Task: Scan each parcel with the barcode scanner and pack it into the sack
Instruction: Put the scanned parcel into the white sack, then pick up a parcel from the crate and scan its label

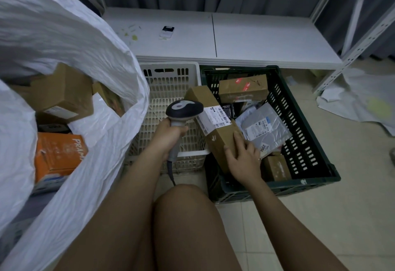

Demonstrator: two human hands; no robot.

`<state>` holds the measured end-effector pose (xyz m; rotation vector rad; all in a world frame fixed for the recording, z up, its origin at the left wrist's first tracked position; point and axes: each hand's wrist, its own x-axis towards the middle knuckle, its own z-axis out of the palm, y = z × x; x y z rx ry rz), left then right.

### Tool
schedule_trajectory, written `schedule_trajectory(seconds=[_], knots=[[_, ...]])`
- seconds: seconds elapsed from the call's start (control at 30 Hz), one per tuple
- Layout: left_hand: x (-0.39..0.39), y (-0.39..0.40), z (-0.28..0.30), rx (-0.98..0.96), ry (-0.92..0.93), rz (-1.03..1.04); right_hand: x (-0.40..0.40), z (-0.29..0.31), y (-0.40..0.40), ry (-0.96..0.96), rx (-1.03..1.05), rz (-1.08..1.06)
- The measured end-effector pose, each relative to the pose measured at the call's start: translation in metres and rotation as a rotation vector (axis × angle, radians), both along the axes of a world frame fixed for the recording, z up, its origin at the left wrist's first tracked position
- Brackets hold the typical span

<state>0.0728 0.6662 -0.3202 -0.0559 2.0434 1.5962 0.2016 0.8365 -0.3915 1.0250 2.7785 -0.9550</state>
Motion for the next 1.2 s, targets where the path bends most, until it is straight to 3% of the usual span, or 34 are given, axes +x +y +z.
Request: schedule_trajectory(seconds=[0.17, 0.3, 0.4, 0.6, 0.8, 1.07, 1.2], knots=[[0.0, 0.003, -0.003, -0.005, -0.012, 0.02, 0.003, 0.007, 0.005, 0.092, -0.124, 0.021], [0.001, 0.004, -0.005, -0.017, -0.003, 0.017, 0.001, 0.007, 0.002, 0.165, -0.167, -0.104], [0.0, 0.005, -0.005, -0.02, 0.007, -0.001, -0.002, 0.009, 0.003, 0.121, -0.228, -0.114], [0.0, 0.005, -0.007, -0.025, 0.011, -0.012, -0.003, 0.014, 0.004, 0.251, -0.404, -0.162], [0.001, 0.005, -0.007, -0.03, -0.002, -0.013, -0.005, 0.018, 0.013, 0.19, -0.737, -0.304], [0.002, 0.003, -0.005, -0.02, -0.009, -0.007, -0.008, 0.021, 0.02, 0.103, -0.946, -0.317], [0.0, 0.002, -0.001, -0.024, -0.003, -0.011, 0.0, 0.015, 0.022, 0.283, -0.869, -0.343]])
